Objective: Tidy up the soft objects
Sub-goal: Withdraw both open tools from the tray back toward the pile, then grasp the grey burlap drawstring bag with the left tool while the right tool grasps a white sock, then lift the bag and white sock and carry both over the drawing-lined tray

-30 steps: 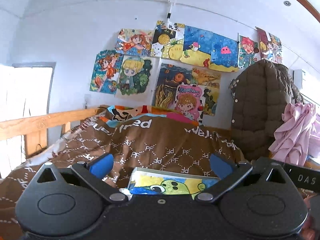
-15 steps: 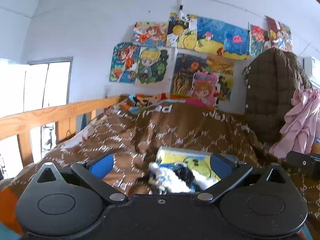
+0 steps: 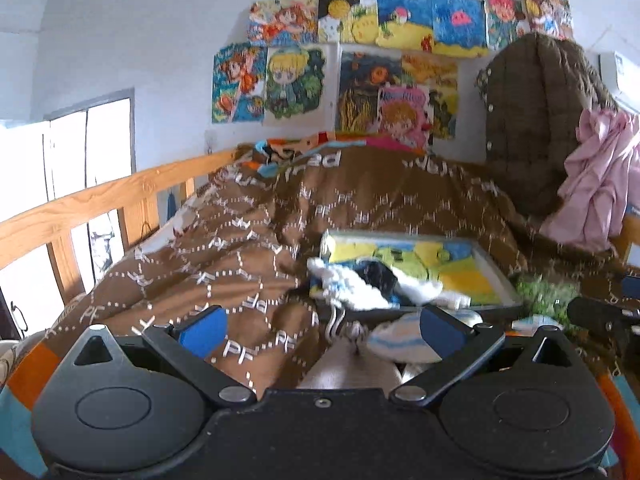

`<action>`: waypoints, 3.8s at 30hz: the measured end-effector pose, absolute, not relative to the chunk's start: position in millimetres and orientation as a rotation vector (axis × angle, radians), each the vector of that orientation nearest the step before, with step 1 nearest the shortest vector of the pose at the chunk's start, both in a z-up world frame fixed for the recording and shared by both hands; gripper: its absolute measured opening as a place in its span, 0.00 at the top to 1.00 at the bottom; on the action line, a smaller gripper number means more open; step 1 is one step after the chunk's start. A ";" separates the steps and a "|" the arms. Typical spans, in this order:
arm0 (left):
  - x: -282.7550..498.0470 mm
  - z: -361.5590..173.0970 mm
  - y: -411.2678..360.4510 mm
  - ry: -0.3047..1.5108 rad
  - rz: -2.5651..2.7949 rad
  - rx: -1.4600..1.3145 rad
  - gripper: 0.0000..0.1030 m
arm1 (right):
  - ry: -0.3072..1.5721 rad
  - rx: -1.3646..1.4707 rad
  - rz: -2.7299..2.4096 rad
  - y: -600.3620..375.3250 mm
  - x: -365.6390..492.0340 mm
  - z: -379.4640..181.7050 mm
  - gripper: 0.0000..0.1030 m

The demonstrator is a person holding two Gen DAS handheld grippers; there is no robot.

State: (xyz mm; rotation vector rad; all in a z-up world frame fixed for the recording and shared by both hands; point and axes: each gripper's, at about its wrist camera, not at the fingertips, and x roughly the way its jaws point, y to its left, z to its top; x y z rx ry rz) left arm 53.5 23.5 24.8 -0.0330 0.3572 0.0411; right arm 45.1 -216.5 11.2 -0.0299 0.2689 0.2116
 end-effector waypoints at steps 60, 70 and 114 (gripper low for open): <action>223.4 -78.1 44.9 0.967 -0.385 0.047 0.25 | 0.888 -0.098 0.404 -163.6 145.9 -92.5 0.12; 226.2 -70.1 55.5 0.993 -0.335 -0.043 0.71 | 0.891 -0.016 0.421 -170.7 147.1 -89.7 0.42; 167.6 2.3 39.1 0.517 -0.326 -0.015 0.84 | 0.499 0.264 0.460 -206.8 127.7 -29.4 0.91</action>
